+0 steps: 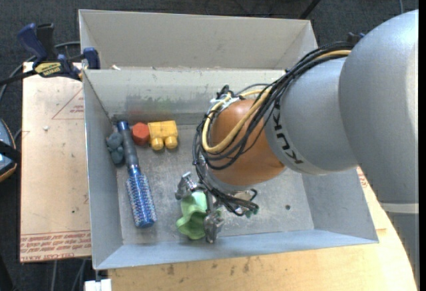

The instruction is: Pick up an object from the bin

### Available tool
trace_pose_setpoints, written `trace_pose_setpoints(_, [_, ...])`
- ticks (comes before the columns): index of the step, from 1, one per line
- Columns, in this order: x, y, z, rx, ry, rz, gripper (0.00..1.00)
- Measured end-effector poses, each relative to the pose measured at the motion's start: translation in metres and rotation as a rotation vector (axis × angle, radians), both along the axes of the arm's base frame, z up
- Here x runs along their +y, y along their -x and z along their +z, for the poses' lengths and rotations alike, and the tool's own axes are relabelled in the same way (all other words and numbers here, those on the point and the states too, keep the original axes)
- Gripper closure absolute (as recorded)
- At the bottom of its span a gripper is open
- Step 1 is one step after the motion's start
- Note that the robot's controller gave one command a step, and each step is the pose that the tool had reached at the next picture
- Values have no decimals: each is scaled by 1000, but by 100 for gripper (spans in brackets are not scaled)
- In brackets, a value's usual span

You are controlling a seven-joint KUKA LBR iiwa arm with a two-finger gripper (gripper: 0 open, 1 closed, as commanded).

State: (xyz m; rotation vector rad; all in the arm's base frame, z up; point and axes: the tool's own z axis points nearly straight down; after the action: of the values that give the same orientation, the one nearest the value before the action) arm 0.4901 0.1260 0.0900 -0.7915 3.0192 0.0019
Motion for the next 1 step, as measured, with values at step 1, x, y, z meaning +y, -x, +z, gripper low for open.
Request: trace_pose_setpoints(1, [-2, -1, 1, -2, 0, -6, 100])
